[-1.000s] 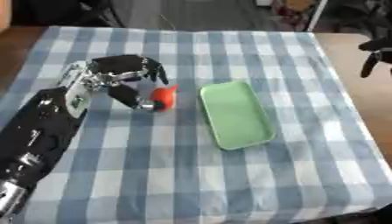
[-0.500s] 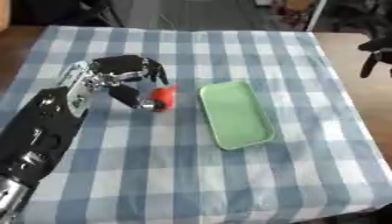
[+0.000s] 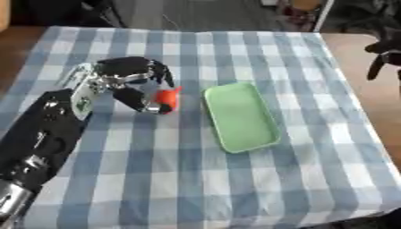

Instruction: Pick up objects on the table and place them in the box.

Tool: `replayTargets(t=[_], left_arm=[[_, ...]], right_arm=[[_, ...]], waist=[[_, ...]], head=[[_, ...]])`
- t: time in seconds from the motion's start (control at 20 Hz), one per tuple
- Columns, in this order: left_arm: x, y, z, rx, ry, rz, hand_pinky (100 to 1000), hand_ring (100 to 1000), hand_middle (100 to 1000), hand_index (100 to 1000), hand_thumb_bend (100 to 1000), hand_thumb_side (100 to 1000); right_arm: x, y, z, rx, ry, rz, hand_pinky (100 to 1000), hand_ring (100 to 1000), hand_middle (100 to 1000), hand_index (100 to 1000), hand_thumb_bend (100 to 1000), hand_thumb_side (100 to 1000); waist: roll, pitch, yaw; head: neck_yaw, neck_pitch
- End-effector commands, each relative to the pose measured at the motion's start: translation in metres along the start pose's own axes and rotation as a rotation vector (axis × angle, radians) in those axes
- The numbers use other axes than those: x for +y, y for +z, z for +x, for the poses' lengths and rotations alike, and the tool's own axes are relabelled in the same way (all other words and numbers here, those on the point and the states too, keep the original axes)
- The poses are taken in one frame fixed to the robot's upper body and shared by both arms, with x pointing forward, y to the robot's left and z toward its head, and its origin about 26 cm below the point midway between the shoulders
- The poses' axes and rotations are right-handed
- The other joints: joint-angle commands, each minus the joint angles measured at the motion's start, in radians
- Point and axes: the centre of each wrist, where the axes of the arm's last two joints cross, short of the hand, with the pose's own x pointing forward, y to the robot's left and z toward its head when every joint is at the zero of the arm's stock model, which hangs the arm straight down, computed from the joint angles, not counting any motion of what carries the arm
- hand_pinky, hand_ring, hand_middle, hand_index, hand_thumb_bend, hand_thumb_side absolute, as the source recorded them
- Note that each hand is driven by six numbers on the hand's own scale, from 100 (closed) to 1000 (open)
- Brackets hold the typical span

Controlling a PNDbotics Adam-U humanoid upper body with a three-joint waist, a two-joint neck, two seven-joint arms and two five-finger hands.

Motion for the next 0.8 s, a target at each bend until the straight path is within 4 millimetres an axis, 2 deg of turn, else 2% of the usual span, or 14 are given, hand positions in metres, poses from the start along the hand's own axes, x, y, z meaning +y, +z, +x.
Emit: replayTargets(t=[0.05, 0.8], left_arm=[[0.016, -0.003, 0.0, -0.022, -0.039, 0.008, 639, 628, 745, 797, 946, 831], [0.006, -0.004, 0.0, -0.015, -0.071, -0.034, 648, 638, 738, 833, 952, 835]], right_arm=[[-0.008, -0.01, 0.004, -0.031, 0.019, 0.008, 326, 677, 615, 841, 100, 681], [-0.009, -0.01, 0.003, -0.032, 0.02, 0.006, 324, 675, 614, 842, 100, 681]], waist=[[0.0, -0.011, -0.001], [-0.003, -0.006, -0.003]], head=[[0.008, 0.0], [0.008, 0.0]])
